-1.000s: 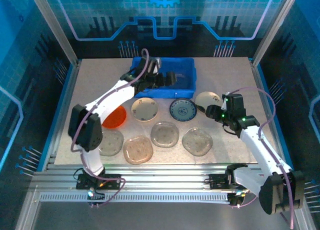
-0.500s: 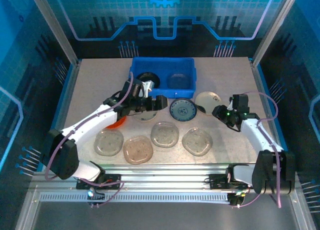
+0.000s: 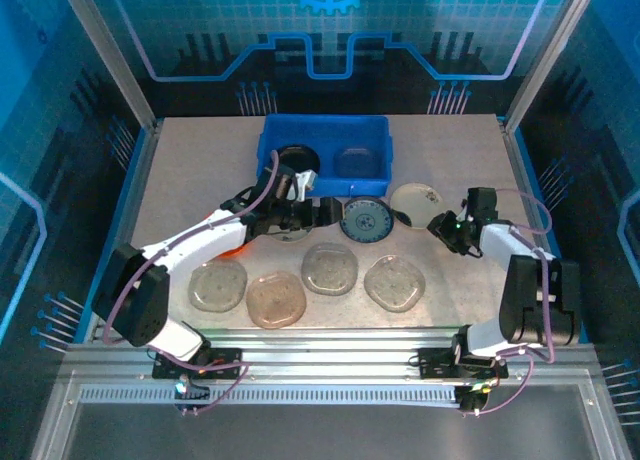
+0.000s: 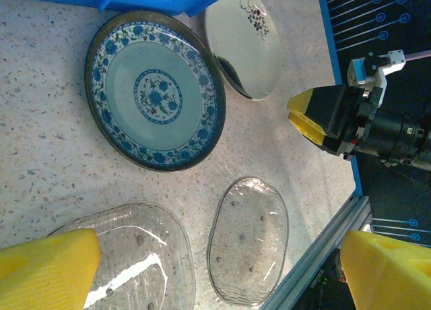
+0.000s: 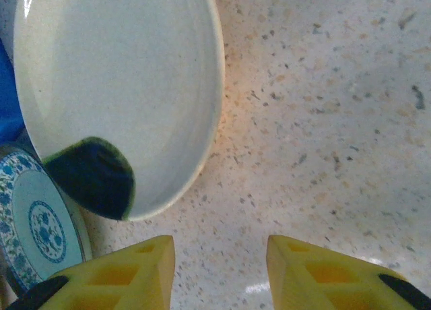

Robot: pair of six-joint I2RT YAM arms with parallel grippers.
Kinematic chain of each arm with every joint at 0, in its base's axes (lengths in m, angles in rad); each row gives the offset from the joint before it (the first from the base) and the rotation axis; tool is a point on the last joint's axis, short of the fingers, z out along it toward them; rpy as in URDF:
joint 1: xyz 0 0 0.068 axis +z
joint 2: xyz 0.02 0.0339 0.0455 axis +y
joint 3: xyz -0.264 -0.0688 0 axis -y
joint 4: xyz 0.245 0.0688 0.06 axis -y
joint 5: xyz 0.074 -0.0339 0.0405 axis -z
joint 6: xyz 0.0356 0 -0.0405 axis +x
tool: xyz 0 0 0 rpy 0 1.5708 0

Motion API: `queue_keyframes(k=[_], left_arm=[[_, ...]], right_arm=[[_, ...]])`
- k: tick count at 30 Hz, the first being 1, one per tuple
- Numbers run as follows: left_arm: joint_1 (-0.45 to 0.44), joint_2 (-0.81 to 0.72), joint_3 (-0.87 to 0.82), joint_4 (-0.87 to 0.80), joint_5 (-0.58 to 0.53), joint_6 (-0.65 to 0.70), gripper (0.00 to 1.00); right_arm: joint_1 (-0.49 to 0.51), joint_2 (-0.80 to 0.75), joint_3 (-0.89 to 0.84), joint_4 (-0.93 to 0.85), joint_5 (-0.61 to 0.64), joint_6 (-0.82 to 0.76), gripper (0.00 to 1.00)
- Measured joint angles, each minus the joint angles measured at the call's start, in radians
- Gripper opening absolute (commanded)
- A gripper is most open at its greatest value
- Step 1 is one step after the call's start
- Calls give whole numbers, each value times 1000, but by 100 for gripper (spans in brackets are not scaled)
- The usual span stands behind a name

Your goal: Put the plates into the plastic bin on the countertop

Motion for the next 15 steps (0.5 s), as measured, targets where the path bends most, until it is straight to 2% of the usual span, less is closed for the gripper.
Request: queue_keyframes(k=[15], left_arm=[[0, 42, 3, 13, 0, 0, 93]], right_arm=[[0, 149, 85, 69, -23, 24, 38]])
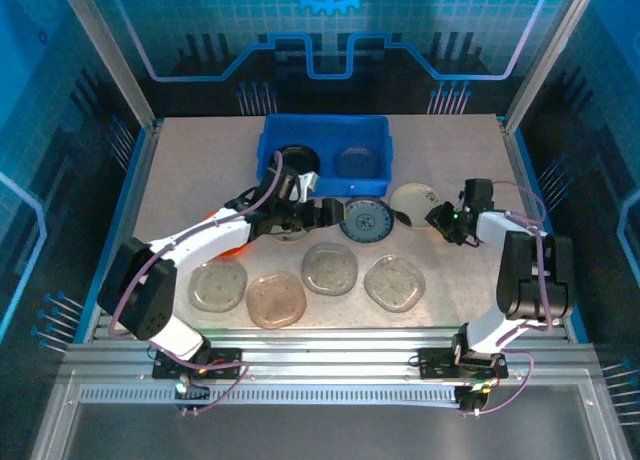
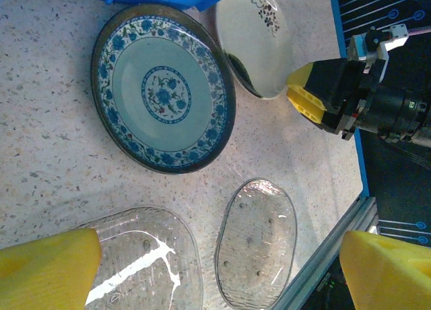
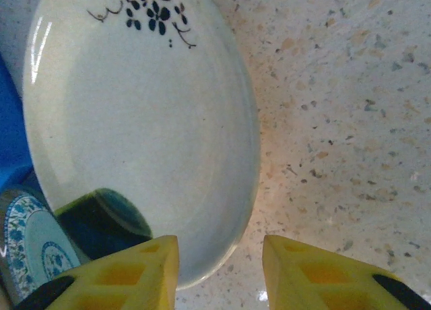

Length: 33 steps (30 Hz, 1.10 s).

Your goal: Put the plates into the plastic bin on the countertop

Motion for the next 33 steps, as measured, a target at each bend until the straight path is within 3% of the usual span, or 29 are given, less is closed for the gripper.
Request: queue_keyframes(k=[11, 33], left_arm=[[0, 32, 21, 8, 0, 0, 92], [0, 50, 23, 40, 0, -26, 92]], right_arm=[[-2, 55, 1, 41, -16, 42, 32], [-43, 45, -30, 143, -44, 108, 0]])
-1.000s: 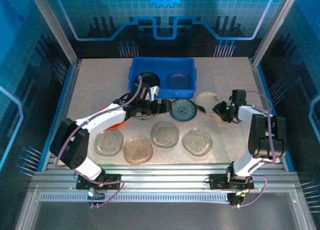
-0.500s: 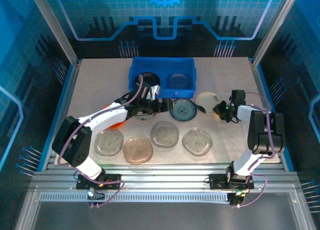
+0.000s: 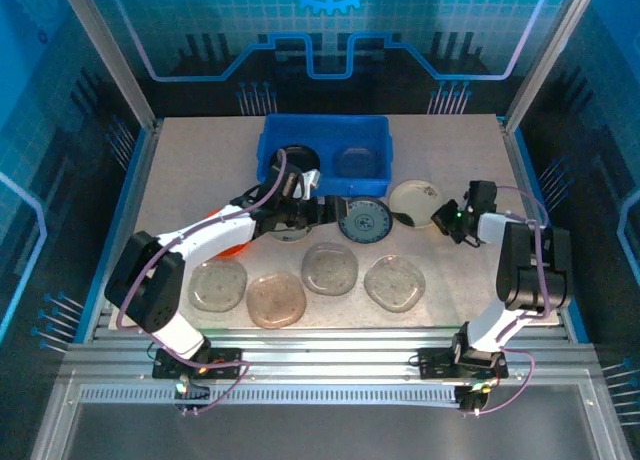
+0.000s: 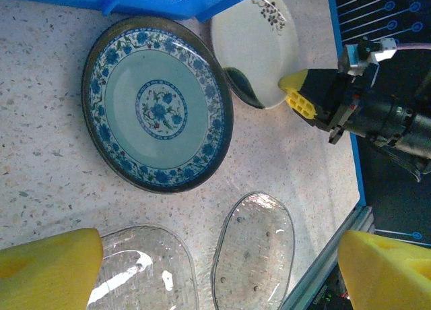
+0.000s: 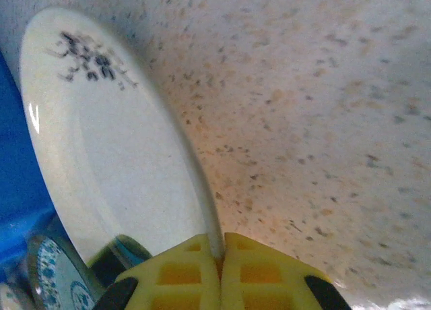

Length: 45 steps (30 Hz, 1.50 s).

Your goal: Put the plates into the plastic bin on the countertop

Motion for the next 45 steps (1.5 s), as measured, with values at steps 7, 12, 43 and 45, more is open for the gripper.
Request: queue_keyframes(k=[7, 12, 43, 45], left_arm=[[7, 37, 45, -4, 18, -4, 92], [36, 54, 61, 15, 56, -28, 92], [130, 68, 61, 106, 173, -72, 0], [135, 64, 43, 126, 180, -81, 0]], right_arm=[[-27, -180, -25, -93, 64, -15, 0], [-9, -394, -8, -212, 82, -60, 0], [415, -177, 383, -498, -192, -213, 0], [415, -177, 376, -477, -203, -207, 14]])
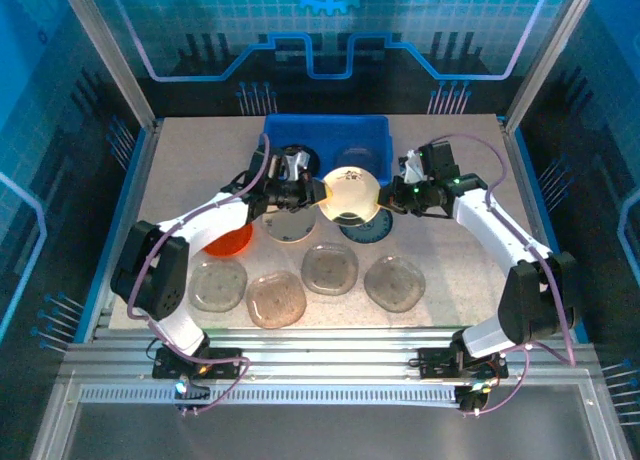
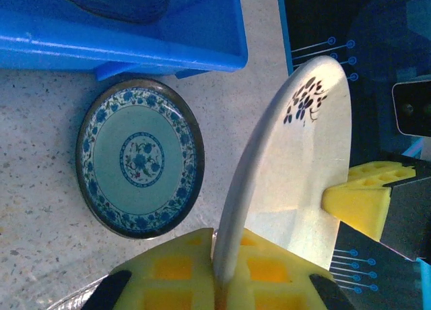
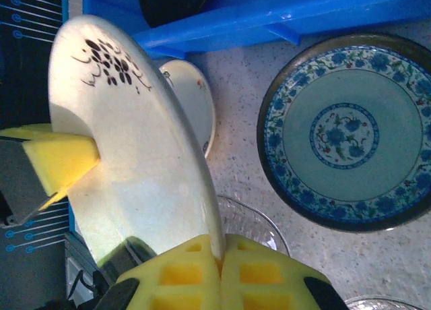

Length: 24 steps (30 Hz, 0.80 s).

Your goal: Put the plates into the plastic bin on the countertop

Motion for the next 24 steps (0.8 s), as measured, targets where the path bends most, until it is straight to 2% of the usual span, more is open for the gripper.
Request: queue_keyframes(k=[2, 4, 5, 7, 8, 11, 12, 13, 14, 16, 17, 24], left_arm=[[2, -9, -12, 8, 4, -17, 0], [2, -16, -22, 23, 12, -34, 0], [1, -19, -29, 32, 17, -48, 0], [4, -31, -42, 43, 19, -67, 0], [7, -38, -45, 44, 18, -74, 0], [13, -53, -52, 42, 10, -74, 0], [13, -55, -53, 42, 7, -74, 10], [13, -58, -55, 40, 4, -72, 45], [13, -61, -57, 40, 3, -70, 73], [10, -77, -69, 32, -2, -68, 92], [8, -94, -85, 28, -9, -65, 99], [53, -244, -164, -30, -79, -7, 99]], right_arm=[[0, 0, -9, 18, -14, 5, 25], [0, 1, -14, 43, -36, 10, 26], [5, 3, -15, 63, -44, 13, 24], [5, 9, -15, 82, -58, 22, 7], [5, 14, -16, 89, -58, 27, 2], [5, 22, -19, 116, -64, 43, 0], [5, 23, -19, 121, -66, 43, 0], [5, 24, -19, 121, -66, 43, 0], [5, 27, -17, 120, -66, 42, 0], [13, 43, 3, 119, -56, 42, 0], [17, 55, 22, 109, -46, 42, 0], [37, 195, 295, -2, 68, 24, 0]])
